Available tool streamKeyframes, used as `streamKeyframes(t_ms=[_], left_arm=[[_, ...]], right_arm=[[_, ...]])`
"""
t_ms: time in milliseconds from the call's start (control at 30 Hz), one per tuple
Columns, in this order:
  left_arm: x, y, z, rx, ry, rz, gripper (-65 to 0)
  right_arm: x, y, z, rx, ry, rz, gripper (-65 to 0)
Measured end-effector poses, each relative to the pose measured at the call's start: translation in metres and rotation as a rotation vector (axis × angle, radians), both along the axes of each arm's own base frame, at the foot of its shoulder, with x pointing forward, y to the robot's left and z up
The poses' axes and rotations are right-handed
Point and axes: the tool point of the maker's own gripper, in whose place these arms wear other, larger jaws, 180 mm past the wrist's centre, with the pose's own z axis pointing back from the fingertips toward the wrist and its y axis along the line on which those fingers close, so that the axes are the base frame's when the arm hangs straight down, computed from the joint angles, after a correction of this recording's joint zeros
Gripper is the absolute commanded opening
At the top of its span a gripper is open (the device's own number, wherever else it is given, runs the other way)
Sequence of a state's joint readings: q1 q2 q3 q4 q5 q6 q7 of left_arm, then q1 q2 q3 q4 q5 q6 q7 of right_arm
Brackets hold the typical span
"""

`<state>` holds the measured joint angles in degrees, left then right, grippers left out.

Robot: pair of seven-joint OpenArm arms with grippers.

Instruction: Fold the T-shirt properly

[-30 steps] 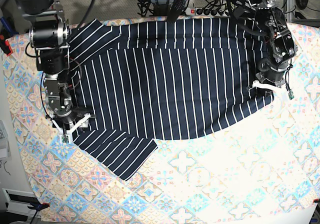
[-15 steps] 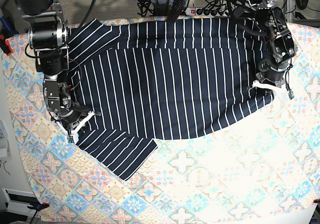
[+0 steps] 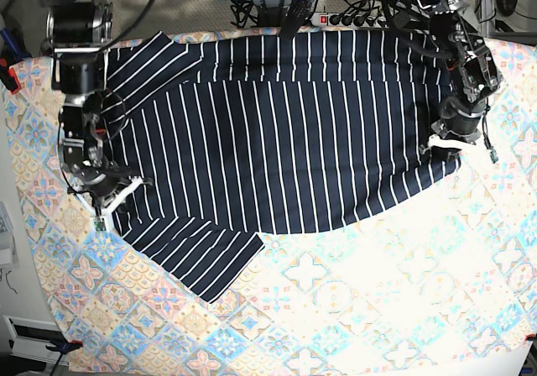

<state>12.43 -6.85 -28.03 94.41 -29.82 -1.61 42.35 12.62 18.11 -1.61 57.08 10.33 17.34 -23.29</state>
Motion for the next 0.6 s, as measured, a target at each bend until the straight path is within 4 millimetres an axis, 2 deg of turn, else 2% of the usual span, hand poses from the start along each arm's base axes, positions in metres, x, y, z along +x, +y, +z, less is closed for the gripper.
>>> streamKeyframes(t_ms=[100,200,467,600], left_arm=[[-0.006,0.008,0.0,0.014,0.007,0.012,-65.0],[-0.006,0.005,-0.001,0.006,0.009,0.009,-65.0],[-0.005,0.004,-0.001,0.007,0.009,0.005,-65.0],[-0.005,0.003,-0.002,0.004,0.008,0.005,-65.0]], right_arm=[[-0.007,-0.002,0.011,-0.013,-0.026,0.004,-64.4],[-0.003,-0.001,0.013,-0.003,-0.053,-0.001,-62.1],[0.026,-0.026,0.001,-0.085,-0.033,-0.017,-38.7],[0.026,-0.029,-0.012,-0.071,-0.022,-0.029,-33.8]])
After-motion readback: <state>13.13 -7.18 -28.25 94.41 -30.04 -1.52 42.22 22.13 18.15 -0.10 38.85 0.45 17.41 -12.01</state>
